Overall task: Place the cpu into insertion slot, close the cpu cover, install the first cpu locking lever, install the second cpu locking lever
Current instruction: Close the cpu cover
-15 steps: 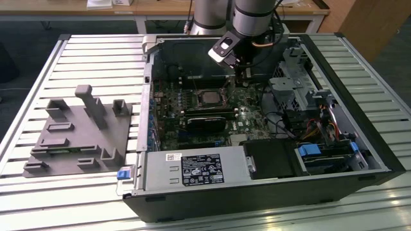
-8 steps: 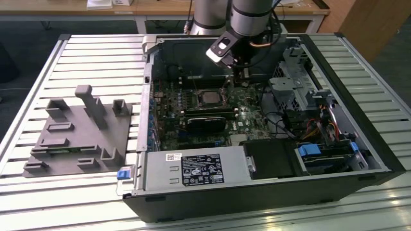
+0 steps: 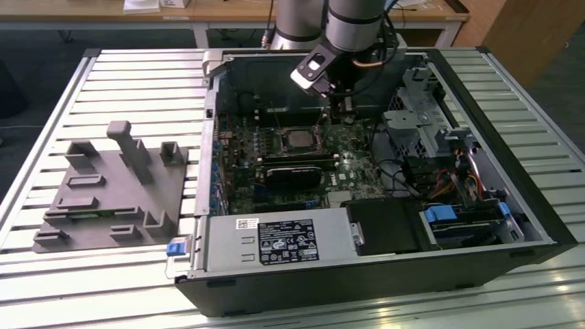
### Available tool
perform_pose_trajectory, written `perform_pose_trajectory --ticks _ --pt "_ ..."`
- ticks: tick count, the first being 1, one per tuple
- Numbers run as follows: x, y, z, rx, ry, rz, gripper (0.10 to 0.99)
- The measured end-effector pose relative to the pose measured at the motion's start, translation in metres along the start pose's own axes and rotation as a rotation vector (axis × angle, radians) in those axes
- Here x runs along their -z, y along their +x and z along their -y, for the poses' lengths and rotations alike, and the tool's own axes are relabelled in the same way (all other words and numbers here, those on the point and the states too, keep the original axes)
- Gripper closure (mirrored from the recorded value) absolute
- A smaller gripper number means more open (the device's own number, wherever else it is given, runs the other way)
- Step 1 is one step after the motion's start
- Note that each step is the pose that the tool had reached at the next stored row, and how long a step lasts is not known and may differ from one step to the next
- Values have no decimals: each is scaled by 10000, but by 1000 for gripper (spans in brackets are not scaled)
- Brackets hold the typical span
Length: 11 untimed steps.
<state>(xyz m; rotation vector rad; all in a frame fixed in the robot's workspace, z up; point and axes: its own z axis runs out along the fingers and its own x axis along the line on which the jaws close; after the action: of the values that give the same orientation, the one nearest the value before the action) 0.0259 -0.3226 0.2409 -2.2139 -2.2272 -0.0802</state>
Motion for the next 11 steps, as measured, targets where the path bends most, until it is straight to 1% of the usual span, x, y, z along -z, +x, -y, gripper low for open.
perform_pose_trajectory --ticks 11 --pt "2 0 58 0 0 0 980"
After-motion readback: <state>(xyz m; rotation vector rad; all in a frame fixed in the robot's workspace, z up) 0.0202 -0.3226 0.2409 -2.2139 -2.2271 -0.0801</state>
